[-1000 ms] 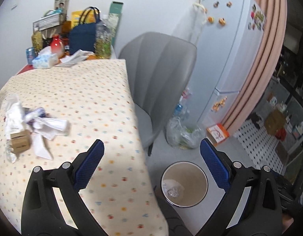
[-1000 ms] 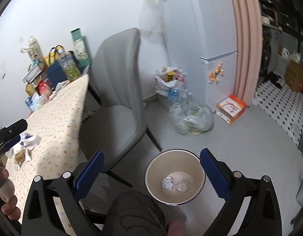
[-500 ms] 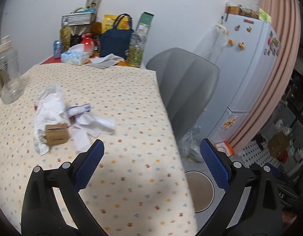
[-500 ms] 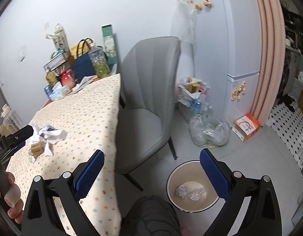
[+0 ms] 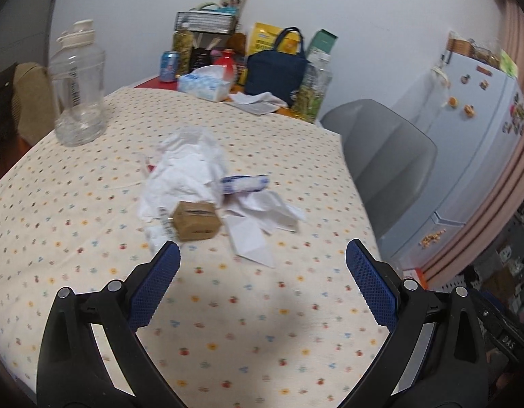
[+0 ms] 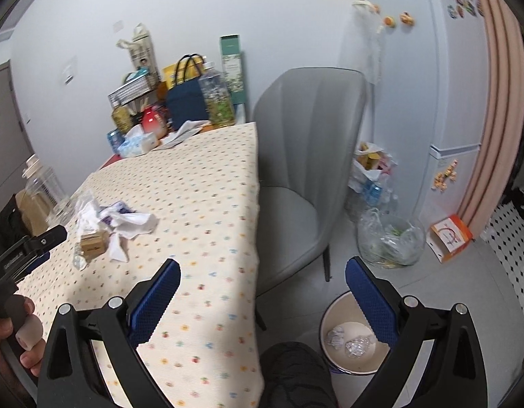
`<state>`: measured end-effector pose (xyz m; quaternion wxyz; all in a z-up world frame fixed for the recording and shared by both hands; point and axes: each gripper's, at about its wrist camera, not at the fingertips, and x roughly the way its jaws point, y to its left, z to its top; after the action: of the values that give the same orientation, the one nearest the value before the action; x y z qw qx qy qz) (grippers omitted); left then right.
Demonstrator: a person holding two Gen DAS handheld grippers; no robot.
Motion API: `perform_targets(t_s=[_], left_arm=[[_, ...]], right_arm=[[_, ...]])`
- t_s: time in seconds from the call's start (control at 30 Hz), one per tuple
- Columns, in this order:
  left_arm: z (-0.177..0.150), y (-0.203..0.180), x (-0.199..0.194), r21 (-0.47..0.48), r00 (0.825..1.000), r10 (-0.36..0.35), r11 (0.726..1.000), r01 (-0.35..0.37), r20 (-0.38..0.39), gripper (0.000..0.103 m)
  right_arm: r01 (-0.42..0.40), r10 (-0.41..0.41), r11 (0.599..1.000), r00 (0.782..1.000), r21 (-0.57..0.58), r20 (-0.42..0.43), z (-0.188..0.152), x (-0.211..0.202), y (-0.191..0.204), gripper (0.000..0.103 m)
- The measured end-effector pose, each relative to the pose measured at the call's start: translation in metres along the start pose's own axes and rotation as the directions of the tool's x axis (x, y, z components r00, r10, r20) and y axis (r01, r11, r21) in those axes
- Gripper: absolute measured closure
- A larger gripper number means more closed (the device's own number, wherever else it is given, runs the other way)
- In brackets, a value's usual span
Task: Collect trash
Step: 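Move both tools back over the table toward the remaining trash, then grasp the white paper packet with the left gripper while the right gripper grasps a white tissue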
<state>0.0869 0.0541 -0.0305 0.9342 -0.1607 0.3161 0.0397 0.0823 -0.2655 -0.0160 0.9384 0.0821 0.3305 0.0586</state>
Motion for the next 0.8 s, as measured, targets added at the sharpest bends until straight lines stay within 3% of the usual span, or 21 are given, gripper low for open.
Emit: perform_targets(t_s=[0.43,0.6,0.8], left_arm=[[-0.001,0.07,0.021,-0.142,0.998,0.054,0.988,-0.059,-0.037,0.007],[-0.004,0.08,0.037,-0.166,0.997,0.043,0.985,-0.054,-0.07,0.018],[-0.004,0.082,0.056,-0.17,0.995,0.041,0.984,-0.057,-0.095,0.021]], right_arm=[[-0.065,0.062,0.995,0.997,-0.074,-0.041,0.003,0.033,0.054,0.008],[-0.078,0.072,0.993,0.995,-0.084,-0.066,0.002,0.049,0.065,0.008],[-0.088,0.081,0.994,0.993,-0.072,-0.086,0.002,0.067,0.066,0.008]])
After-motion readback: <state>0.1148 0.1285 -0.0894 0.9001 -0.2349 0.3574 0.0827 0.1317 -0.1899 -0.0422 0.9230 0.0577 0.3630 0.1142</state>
